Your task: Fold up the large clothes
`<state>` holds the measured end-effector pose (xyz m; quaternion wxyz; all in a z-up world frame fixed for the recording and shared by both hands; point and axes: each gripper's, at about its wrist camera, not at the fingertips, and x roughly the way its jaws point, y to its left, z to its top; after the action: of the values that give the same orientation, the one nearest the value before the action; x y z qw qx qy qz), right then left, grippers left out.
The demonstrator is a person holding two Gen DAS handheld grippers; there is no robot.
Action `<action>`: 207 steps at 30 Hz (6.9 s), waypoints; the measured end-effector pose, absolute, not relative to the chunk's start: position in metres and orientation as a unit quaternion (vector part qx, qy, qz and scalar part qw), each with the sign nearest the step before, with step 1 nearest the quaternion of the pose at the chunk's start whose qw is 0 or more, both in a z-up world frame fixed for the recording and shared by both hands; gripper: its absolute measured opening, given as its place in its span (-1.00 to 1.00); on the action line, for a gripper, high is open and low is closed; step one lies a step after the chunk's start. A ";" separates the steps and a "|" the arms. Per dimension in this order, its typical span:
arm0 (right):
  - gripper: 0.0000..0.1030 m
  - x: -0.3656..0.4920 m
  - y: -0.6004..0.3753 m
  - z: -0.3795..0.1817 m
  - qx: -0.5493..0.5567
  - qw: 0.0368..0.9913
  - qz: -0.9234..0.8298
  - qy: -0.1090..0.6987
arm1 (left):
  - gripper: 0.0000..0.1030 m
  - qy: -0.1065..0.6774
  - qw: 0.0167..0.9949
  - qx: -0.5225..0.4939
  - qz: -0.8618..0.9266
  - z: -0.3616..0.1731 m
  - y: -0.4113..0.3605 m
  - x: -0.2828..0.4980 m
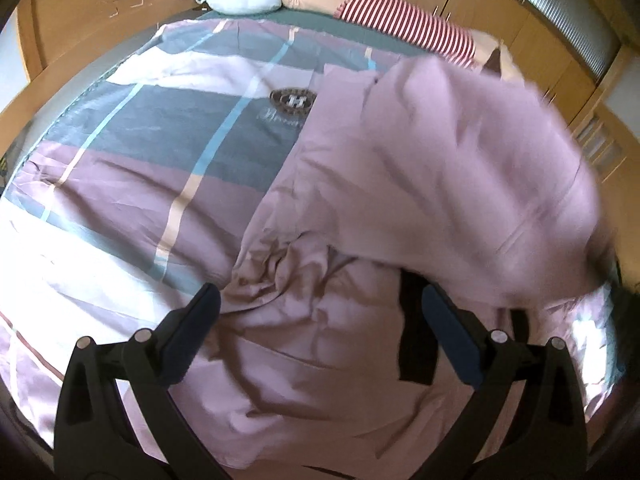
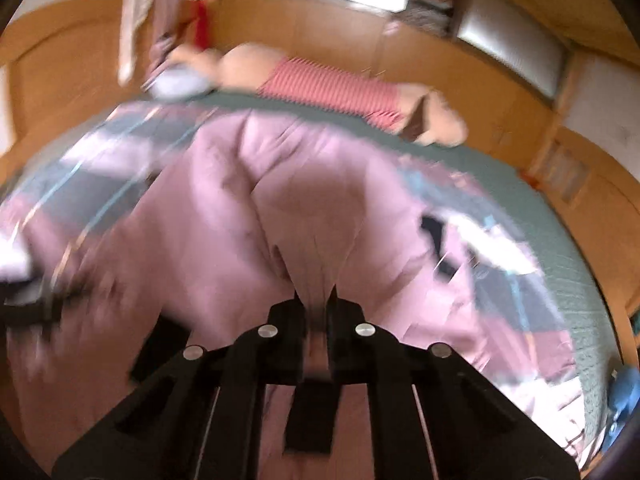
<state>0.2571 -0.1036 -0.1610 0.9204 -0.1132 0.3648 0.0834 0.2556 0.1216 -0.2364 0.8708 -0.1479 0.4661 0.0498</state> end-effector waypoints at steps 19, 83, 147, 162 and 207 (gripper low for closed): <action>-0.11 0.210 -0.125 -0.190 -0.011 0.914 0.154 0.376 | 0.96 0.494 0.868 0.035 0.042 -0.306 0.029 0.292; 0.11 0.333 -0.168 -0.233 0.076 0.938 0.060 0.334 | 0.93 0.423 0.903 -0.059 0.057 -0.297 0.055 0.348; 0.85 0.121 -0.246 -0.256 0.000 0.879 0.107 0.465 | 0.96 0.466 0.884 0.027 0.033 -0.242 0.043 0.155; 0.85 0.042 -0.341 -0.279 0.021 0.752 0.094 0.652 | 0.66 0.622 0.768 -0.145 -0.055 -0.273 0.210 0.048; -0.76 0.438 -0.438 -0.295 0.545 0.732 0.107 0.394 | -0.16 0.395 0.849 -0.348 -0.052 -0.214 0.228 0.421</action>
<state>0.4382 -0.4383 -0.2949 0.7320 0.5454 0.3941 0.1067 0.4206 0.2283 -0.2144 0.8485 -0.3479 0.3953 -0.0524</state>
